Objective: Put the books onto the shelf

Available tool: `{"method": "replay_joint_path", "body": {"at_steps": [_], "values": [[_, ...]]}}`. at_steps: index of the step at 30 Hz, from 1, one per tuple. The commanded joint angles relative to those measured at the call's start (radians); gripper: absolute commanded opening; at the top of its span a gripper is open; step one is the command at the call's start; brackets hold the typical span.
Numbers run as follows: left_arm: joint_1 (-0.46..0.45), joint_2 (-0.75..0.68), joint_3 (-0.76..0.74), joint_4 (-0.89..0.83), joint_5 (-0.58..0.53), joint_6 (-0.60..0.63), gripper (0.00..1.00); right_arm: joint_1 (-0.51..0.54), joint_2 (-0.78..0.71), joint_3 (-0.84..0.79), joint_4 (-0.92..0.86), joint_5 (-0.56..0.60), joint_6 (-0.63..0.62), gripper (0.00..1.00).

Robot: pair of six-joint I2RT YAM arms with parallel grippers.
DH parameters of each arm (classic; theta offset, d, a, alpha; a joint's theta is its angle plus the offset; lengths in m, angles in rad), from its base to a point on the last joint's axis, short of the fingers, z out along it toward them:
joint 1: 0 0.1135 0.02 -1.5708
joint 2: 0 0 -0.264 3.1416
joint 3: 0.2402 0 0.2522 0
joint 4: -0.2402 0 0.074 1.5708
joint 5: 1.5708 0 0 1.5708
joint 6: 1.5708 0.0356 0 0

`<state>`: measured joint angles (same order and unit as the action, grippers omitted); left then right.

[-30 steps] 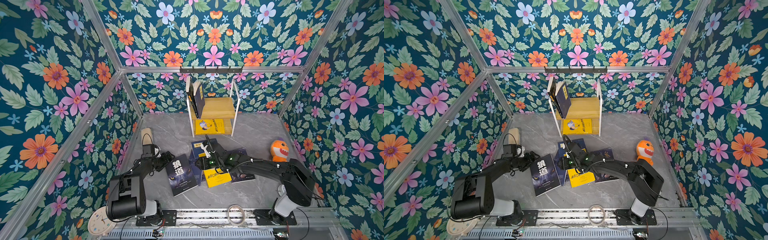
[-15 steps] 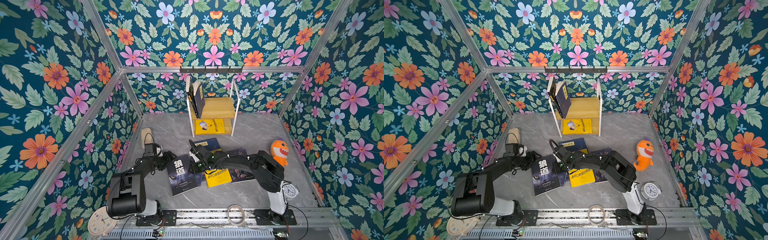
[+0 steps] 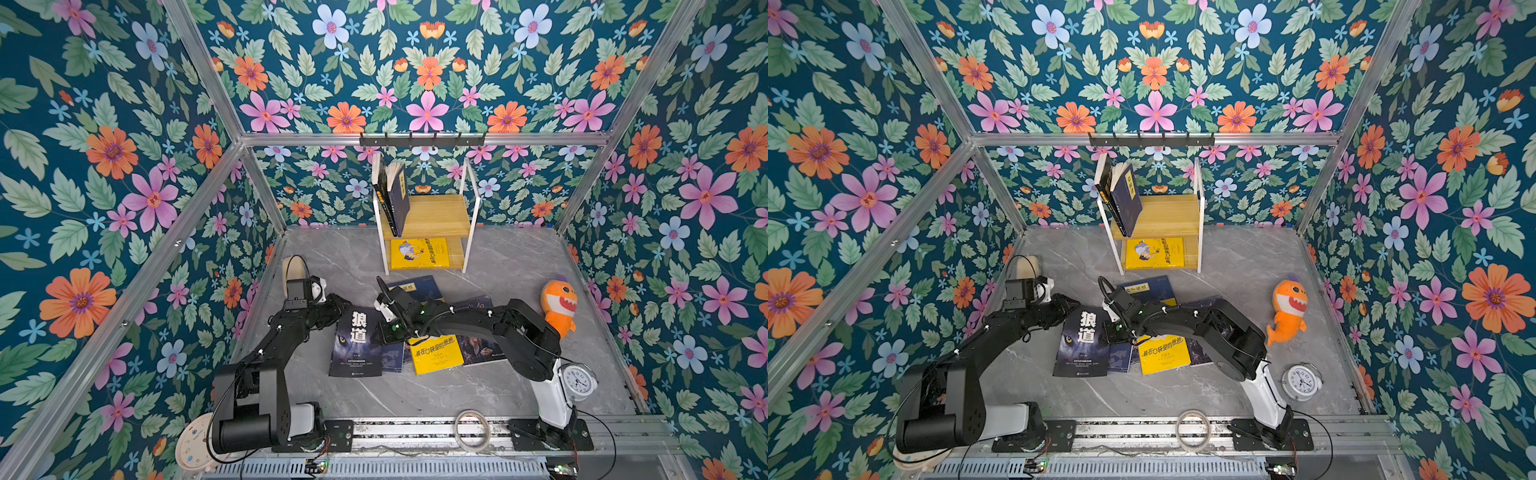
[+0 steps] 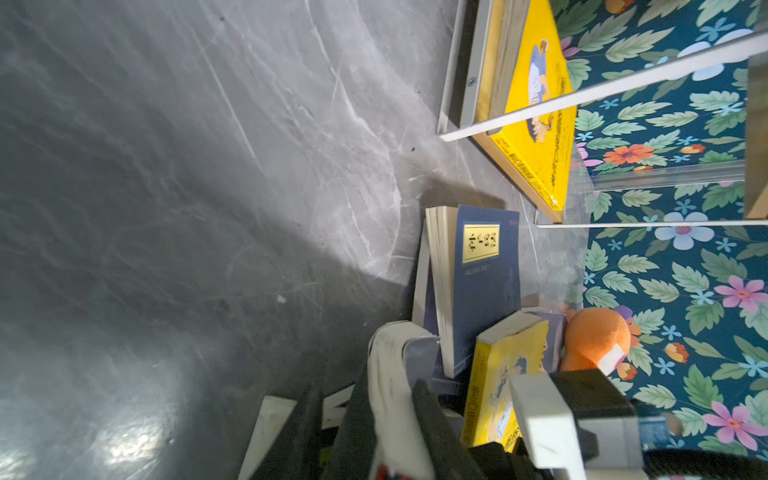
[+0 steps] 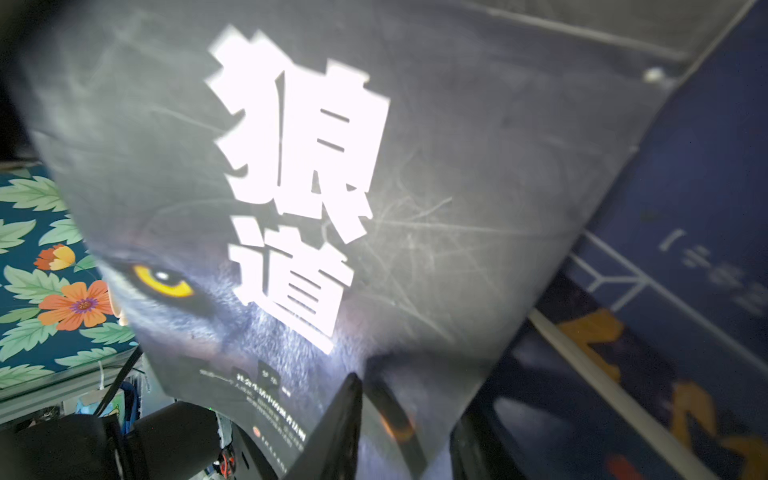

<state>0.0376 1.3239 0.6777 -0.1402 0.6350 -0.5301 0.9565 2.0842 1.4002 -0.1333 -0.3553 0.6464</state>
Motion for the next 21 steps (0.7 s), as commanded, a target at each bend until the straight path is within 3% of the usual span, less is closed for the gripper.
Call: {"method": "replay_joint_path", "body": {"at_steps": [1, 5, 11, 17, 21], "values": [[-0.003, -0.014, 0.013, -0.030, 0.053, 0.009, 0.21, -0.001, 0.007, -0.013, -0.070, 0.030, 0.002, 0.42], [-0.002, -0.032, 0.044, -0.027, 0.070, 0.016, 0.00, -0.013, -0.041, -0.022, -0.055, 0.029, -0.010, 0.47], [-0.002, -0.066, 0.119, -0.009, 0.124, 0.043, 0.00, -0.073, -0.199, -0.103, 0.033, 0.040, -0.008, 0.54], [-0.001, -0.107, 0.230, 0.028, 0.248, 0.060, 0.00, -0.138, -0.390, -0.181, 0.118, 0.062, -0.046, 0.66], [-0.001, -0.111, 0.343, -0.019, 0.307, 0.128, 0.00, -0.173, -0.512, -0.211, 0.133, 0.069, -0.083, 0.71]]}}
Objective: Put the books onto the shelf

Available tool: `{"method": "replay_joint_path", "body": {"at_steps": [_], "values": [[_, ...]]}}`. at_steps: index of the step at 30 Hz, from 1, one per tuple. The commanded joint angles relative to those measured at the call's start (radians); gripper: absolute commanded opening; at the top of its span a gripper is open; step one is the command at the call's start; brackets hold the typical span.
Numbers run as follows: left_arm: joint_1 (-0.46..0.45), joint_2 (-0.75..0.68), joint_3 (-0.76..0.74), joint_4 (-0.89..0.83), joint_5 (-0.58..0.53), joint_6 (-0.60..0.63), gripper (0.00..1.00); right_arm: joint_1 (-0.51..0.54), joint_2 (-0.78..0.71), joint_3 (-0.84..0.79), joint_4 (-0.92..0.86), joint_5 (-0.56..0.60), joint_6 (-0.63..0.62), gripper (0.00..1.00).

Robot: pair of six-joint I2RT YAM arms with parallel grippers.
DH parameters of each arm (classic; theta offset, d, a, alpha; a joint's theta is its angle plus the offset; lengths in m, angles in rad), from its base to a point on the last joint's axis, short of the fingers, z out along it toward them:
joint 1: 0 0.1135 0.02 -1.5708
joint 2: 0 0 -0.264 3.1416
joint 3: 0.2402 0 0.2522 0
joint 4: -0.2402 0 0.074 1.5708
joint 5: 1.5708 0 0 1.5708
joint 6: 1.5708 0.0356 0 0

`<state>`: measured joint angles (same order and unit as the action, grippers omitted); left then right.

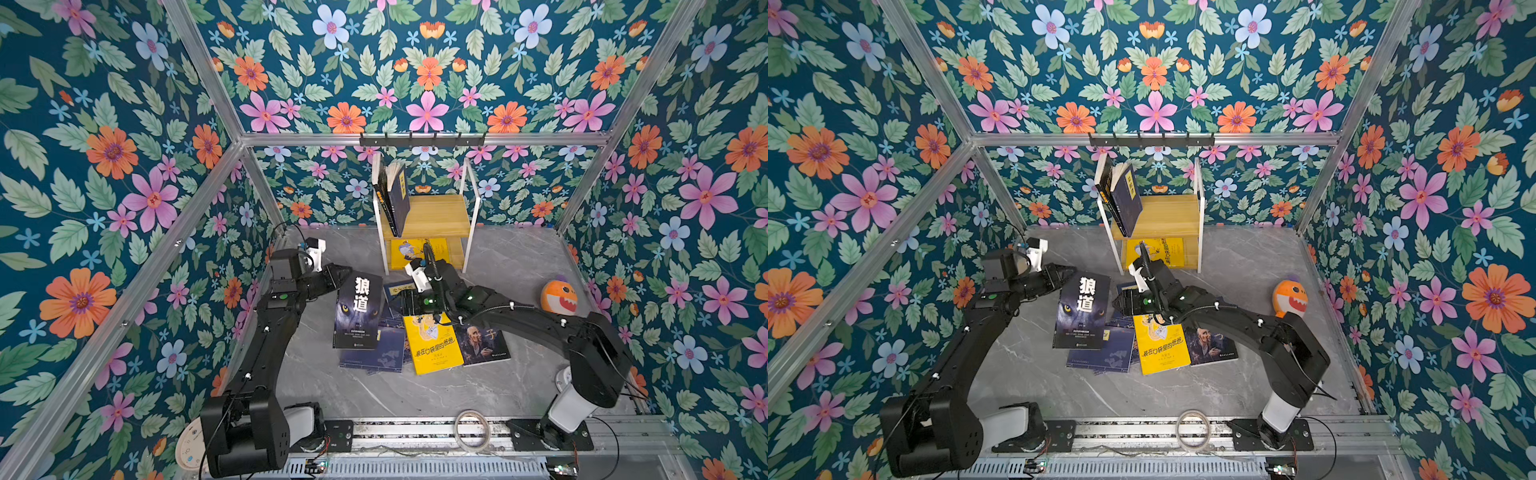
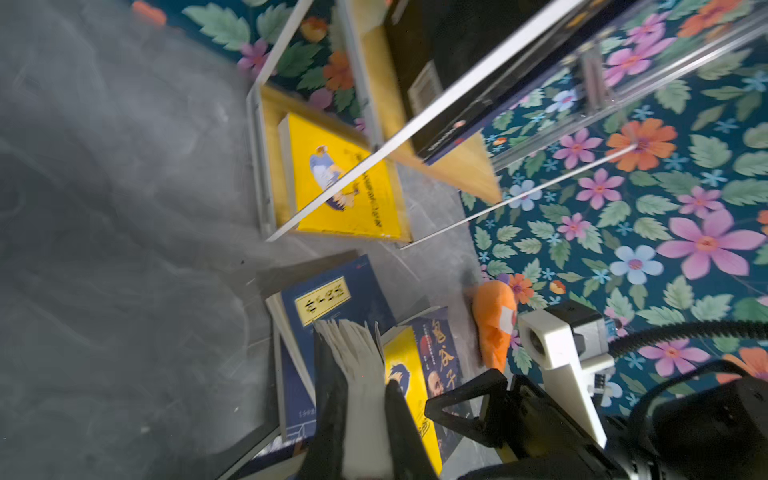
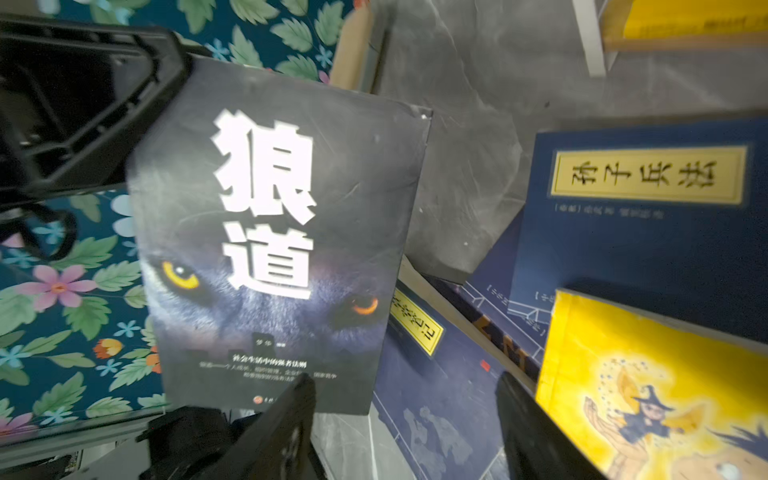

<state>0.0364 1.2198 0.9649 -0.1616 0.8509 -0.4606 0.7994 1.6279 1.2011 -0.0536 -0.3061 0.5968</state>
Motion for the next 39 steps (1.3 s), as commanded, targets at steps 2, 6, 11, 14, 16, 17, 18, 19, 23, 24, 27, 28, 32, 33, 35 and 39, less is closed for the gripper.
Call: {"method": "replay_joint_path", "body": {"at_steps": [2, 6, 11, 14, 16, 17, 18, 19, 23, 24, 27, 28, 32, 33, 35, 39], "values": [[0.000, -0.003, 0.123, -0.040, 0.099, 0.100, 0.00, -0.030, -0.104, -0.029, 0.064, 0.034, -0.035, 0.73], [-0.001, 0.022, 0.255, -0.103, 0.153, 0.162, 0.00, -0.042, -0.201, -0.088, 0.148, 0.055, -0.066, 0.80], [-0.001, 0.049, 0.343, 0.011, 0.241, 0.092, 0.00, -0.043, -0.264, -0.121, 0.214, 0.058, -0.130, 0.87], [-0.001, 0.057, 0.376, 0.106, 0.256, 0.013, 0.00, -0.043, -0.277, -0.116, 0.255, 0.028, -0.153, 0.89], [-0.001, 0.054, 0.388, 0.182, 0.266, -0.049, 0.00, -0.043, -0.281, -0.122, 0.315, 0.014, -0.148, 0.90], [-0.001, 0.054, 0.392, 0.217, 0.273, -0.077, 0.00, -0.044, -0.279, -0.127, 0.349, 0.001, -0.146, 0.90], [-0.001, 0.052, 0.393, 0.267, 0.281, -0.121, 0.00, -0.044, -0.273, -0.131, 0.395, -0.020, -0.142, 0.90], [-0.001, 0.050, 0.390, 0.319, 0.288, -0.160, 0.00, -0.043, -0.264, -0.130, 0.427, -0.041, -0.141, 0.90], [-0.001, 0.037, 0.347, 0.565, 0.302, -0.341, 0.00, -0.044, -0.214, -0.094, 0.518, -0.132, -0.127, 0.90], [0.000, 0.035, 0.334, 0.622, 0.305, -0.384, 0.00, -0.043, -0.203, -0.085, 0.543, -0.148, -0.122, 0.90], [0.002, 0.031, 0.296, 0.821, 0.310, -0.527, 0.00, -0.046, -0.169, -0.071, 0.622, -0.170, -0.107, 0.90], [0.002, 0.030, 0.286, 0.886, 0.311, -0.569, 0.00, -0.045, -0.157, -0.063, 0.638, -0.177, -0.102, 0.90], [0.003, 0.032, 0.285, 0.998, 0.310, -0.648, 0.00, -0.061, -0.105, -0.018, 0.686, -0.231, -0.080, 0.90], [0.003, 0.032, 0.285, 1.016, 0.312, -0.662, 0.00, -0.067, -0.095, -0.009, 0.697, -0.247, -0.073, 0.90], [0.003, 0.033, 0.284, 1.047, 0.311, -0.683, 0.00, -0.080, -0.075, 0.007, 0.723, -0.278, -0.055, 0.90], [0.003, 0.038, 0.283, 1.084, 0.308, -0.710, 0.00, -0.107, -0.030, 0.034, 0.795, -0.346, -0.006, 0.89]]}}
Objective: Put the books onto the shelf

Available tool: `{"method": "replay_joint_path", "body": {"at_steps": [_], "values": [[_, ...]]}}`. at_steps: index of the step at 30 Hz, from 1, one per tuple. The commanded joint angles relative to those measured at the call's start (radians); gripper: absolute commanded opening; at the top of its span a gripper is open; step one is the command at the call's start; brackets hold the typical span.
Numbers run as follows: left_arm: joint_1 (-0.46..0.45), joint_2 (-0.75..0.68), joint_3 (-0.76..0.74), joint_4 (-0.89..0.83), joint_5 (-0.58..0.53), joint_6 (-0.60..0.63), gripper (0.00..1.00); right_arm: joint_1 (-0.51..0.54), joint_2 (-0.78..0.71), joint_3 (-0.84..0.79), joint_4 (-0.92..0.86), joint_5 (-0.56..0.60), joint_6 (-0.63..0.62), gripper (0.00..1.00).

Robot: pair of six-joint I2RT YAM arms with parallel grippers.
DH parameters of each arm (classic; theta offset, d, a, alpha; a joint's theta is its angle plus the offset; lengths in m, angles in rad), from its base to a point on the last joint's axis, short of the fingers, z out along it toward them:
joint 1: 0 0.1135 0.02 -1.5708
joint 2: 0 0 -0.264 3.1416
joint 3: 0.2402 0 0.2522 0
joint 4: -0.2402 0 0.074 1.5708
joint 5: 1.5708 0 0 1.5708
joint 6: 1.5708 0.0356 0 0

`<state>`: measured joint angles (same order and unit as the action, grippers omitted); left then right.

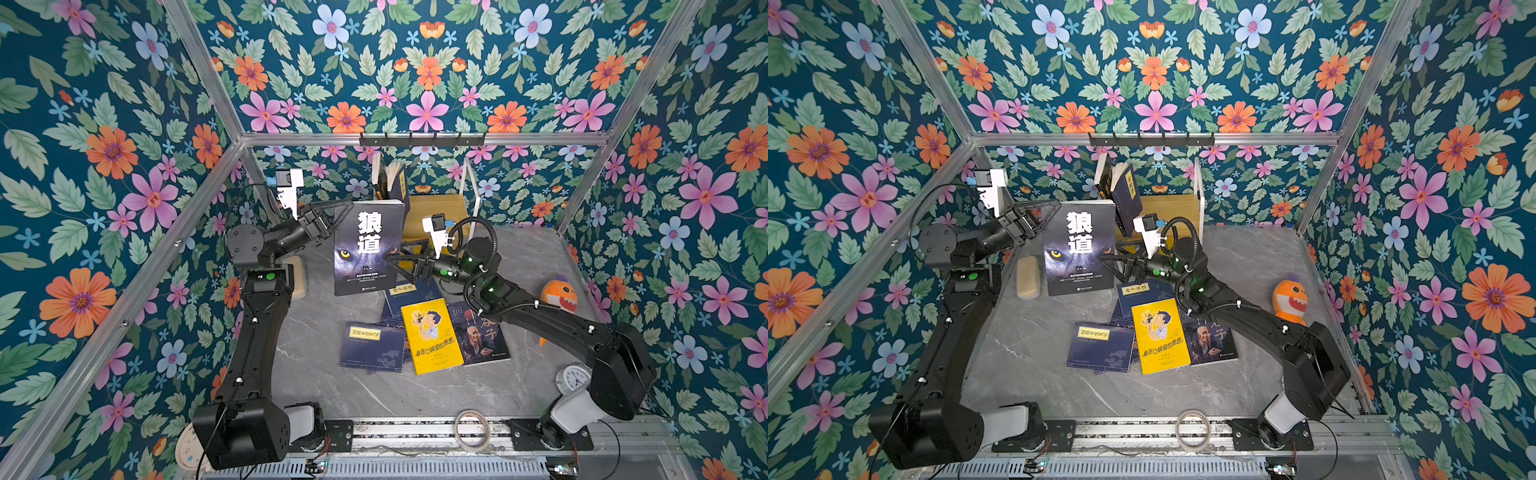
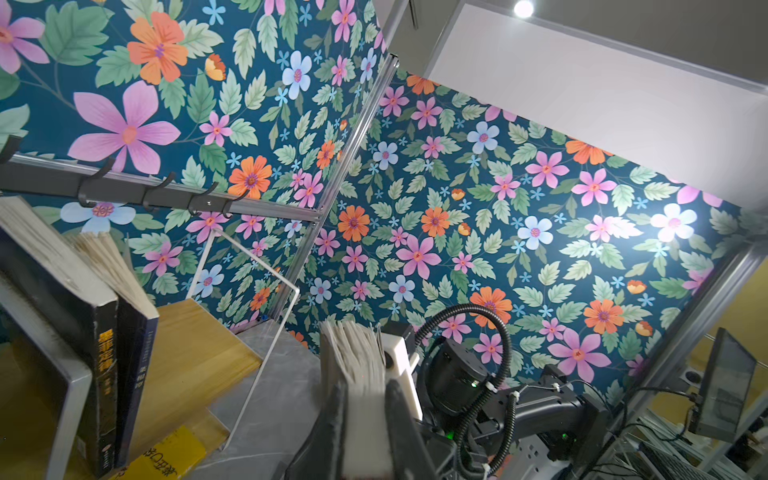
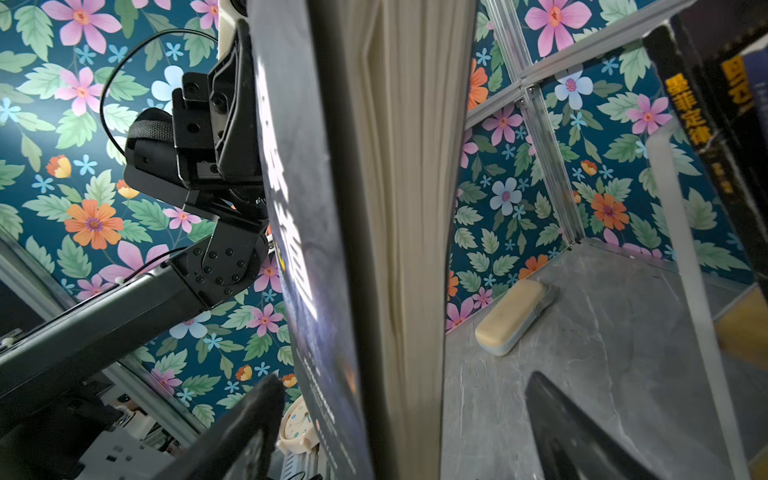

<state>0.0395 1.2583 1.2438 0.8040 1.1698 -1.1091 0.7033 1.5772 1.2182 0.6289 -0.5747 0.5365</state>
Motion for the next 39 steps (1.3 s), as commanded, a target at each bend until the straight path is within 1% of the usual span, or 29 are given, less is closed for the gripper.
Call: {"method": "replay_joint_path", "body": {"at_steps": [1, 6, 7, 9, 10, 12, 13, 14, 15, 17, 18, 21, 24, 25, 27, 30, 37, 39], "values": [[0.000, 0.000, 0.005, 0.122, -0.012, -0.065, 0.00, -0.016, 0.032, 0.025, 0.129, -0.096, 0.063, 0.89], [0.000, 0.000, 0.000, 0.128, -0.013, -0.069, 0.00, -0.023, 0.089, 0.094, 0.149, -0.175, 0.081, 0.84], [0.000, 0.000, -0.001, 0.128, -0.013, -0.067, 0.00, -0.022, 0.115, 0.108, 0.150, -0.189, 0.086, 0.81], [0.000, 0.000, -0.001, 0.128, -0.013, -0.063, 0.00, -0.024, 0.140, 0.138, 0.158, -0.232, 0.096, 0.70], [0.000, 0.000, -0.003, 0.127, -0.013, -0.061, 0.00, -0.024, 0.151, 0.151, 0.165, -0.253, 0.102, 0.63], [0.000, -0.002, -0.005, 0.127, -0.013, -0.058, 0.00, -0.026, 0.172, 0.172, 0.190, -0.297, 0.113, 0.41], [0.000, -0.002, -0.006, 0.126, -0.012, -0.055, 0.07, -0.025, 0.178, 0.177, 0.197, -0.309, 0.118, 0.28], [0.000, -0.003, -0.005, 0.126, -0.012, -0.051, 0.18, -0.027, 0.184, 0.179, 0.208, -0.321, 0.118, 0.09], [0.002, -0.004, -0.003, 0.125, -0.010, -0.044, 0.32, -0.028, 0.187, 0.179, 0.212, -0.333, 0.118, 0.00], [0.005, 0.000, 0.006, 0.090, -0.007, -0.017, 0.52, -0.035, 0.186, 0.172, 0.210, -0.343, 0.121, 0.00], [0.009, 0.002, 0.012, 0.054, -0.005, 0.005, 0.59, -0.036, 0.180, 0.163, 0.208, -0.343, 0.117, 0.00], [0.018, 0.007, 0.037, -0.069, -0.006, 0.090, 0.76, -0.042, 0.152, 0.138, 0.162, -0.359, 0.084, 0.00], [0.021, 0.017, 0.084, -0.216, -0.003, 0.200, 0.86, -0.051, 0.103, 0.116, 0.047, -0.374, -0.002, 0.00], [0.023, 0.020, 0.103, -0.277, -0.007, 0.239, 0.88, -0.054, 0.091, 0.110, 0.010, -0.376, -0.030, 0.00], [0.025, 0.032, 0.144, -0.422, -0.017, 0.356, 0.92, -0.061, 0.042, 0.087, -0.074, -0.372, -0.095, 0.00], [0.025, 0.050, 0.201, -0.640, -0.041, 0.539, 0.94, -0.067, 0.013, 0.044, -0.147, -0.367, -0.148, 0.00], [0.024, 0.061, 0.242, -0.806, -0.005, 0.742, 0.99, -0.067, -0.056, -0.012, -0.410, -0.368, -0.331, 0.00], [0.025, 0.062, 0.249, -0.883, 0.004, 0.830, 1.00, -0.067, -0.069, -0.017, -0.507, -0.374, -0.394, 0.00]]}}
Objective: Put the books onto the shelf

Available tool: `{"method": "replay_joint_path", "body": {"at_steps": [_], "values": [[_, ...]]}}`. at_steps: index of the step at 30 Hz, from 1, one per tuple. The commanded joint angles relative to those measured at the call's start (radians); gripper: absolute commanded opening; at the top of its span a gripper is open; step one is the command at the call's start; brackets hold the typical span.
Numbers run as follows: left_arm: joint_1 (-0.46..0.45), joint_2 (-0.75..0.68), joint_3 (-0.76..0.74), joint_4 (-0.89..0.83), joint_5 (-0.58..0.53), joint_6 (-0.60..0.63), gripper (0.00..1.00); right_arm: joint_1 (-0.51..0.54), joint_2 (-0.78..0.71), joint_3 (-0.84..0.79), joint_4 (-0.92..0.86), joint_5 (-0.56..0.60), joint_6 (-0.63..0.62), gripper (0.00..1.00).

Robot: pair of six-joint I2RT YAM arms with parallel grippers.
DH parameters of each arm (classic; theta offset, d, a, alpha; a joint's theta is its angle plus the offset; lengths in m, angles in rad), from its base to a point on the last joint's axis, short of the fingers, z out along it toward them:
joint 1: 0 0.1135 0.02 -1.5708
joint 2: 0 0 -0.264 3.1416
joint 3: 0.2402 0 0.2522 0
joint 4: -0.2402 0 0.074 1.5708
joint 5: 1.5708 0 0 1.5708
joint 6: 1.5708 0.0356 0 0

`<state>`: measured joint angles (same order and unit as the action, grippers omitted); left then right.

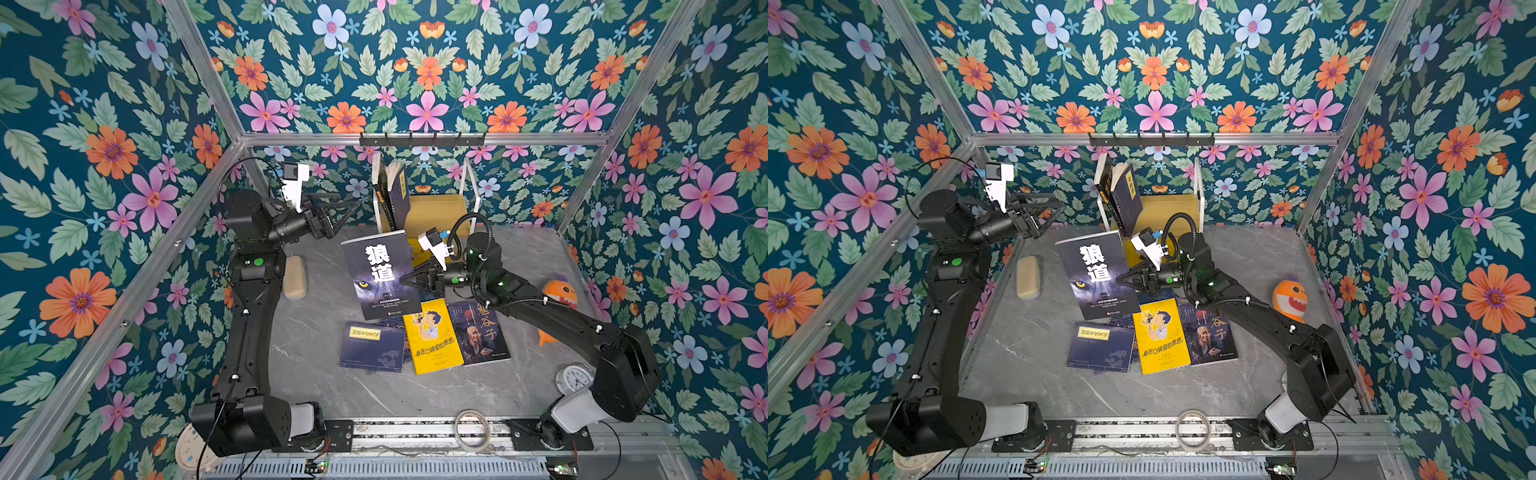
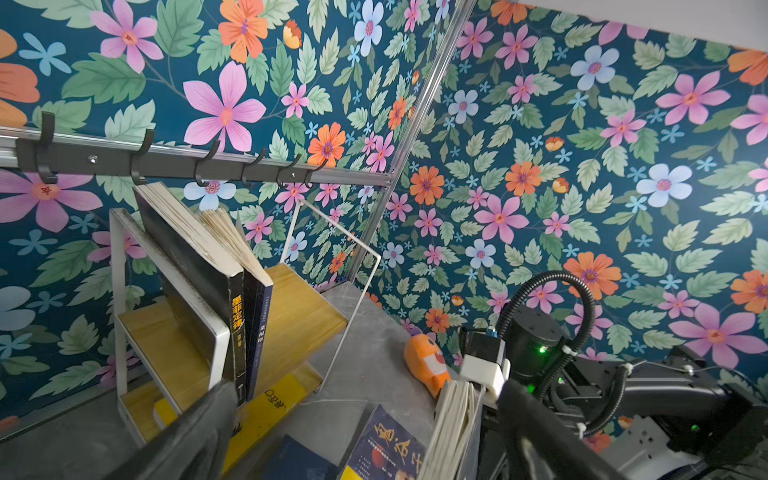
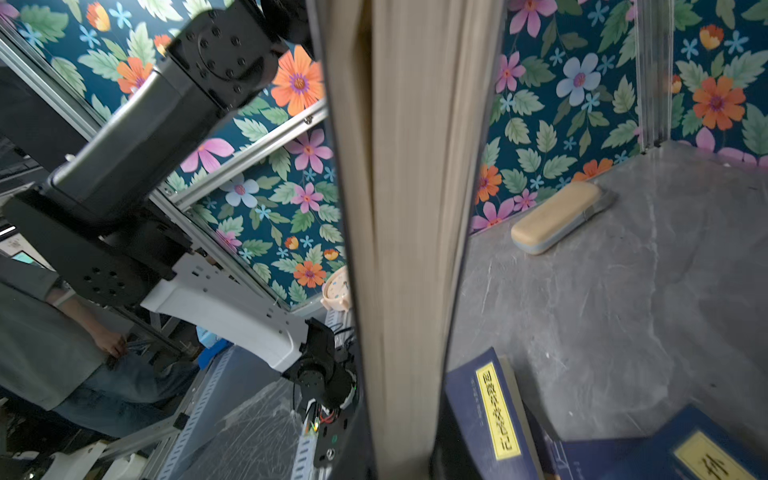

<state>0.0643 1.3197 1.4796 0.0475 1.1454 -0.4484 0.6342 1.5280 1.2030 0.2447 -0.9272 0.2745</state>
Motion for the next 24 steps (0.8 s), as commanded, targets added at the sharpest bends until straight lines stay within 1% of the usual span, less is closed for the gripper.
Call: {"method": "replay_joint_path", "body": {"at_steps": [1, 6, 9, 12, 16, 18, 21, 23, 24], "values": [[0.000, 0.001, 0.020, -0.172, 0.023, 0.212, 1.00, 0.002, -0.023, -0.005, -0.148, -0.024, -0.148, 0.00], [-0.006, 0.003, 0.052, -0.395, 0.012, 0.438, 1.00, 0.001, -0.043, 0.003, -0.355, -0.012, -0.292, 0.00], [-0.018, 0.003, 0.073, -0.534, 0.011, 0.578, 1.00, 0.002, -0.057, -0.002, -0.440, 0.001, -0.347, 0.00], [-0.034, 0.000, 0.068, -0.637, 0.017, 0.681, 1.00, 0.002, -0.065, -0.007, -0.500, 0.001, -0.386, 0.00], [-0.076, -0.015, 0.027, -0.741, 0.009, 0.809, 1.00, 0.002, -0.066, 0.012, -0.614, 0.018, -0.473, 0.00], [-0.118, -0.019, 0.025, -0.834, -0.004, 0.927, 1.00, 0.002, -0.073, 0.000, -0.629, 0.038, -0.491, 0.00], [-0.204, -0.021, 0.014, -0.968, -0.064, 1.069, 1.00, 0.002, -0.077, -0.009, -0.640, 0.049, -0.511, 0.00], [-0.260, -0.029, -0.023, -0.995, -0.099, 1.112, 1.00, 0.002, -0.081, -0.015, -0.654, 0.067, -0.529, 0.00], [-0.271, -0.033, -0.044, -0.993, -0.098, 1.117, 1.00, 0.002, -0.084, -0.017, -0.657, 0.072, -0.533, 0.00]]}}
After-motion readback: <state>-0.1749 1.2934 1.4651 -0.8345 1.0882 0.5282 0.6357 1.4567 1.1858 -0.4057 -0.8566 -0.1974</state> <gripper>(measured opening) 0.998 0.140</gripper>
